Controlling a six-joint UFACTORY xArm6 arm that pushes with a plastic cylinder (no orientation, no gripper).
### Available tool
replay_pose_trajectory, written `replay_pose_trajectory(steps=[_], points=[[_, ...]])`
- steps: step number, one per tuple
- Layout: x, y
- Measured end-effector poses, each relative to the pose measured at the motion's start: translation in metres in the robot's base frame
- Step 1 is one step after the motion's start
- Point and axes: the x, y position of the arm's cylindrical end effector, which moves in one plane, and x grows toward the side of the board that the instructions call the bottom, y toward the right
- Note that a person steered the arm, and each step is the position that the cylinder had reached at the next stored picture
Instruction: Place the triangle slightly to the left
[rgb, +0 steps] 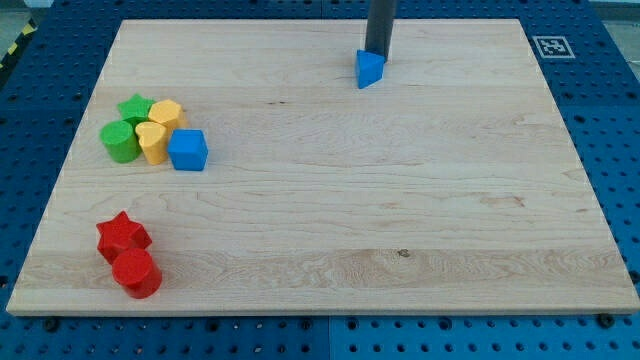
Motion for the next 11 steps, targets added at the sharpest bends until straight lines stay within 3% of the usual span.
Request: replay_pose_trajectory(steps=[4,6,8,11], points=[[0.003,-0.064],[0.004,0.052],[0.026,-0.008],[0.028,-0.030]])
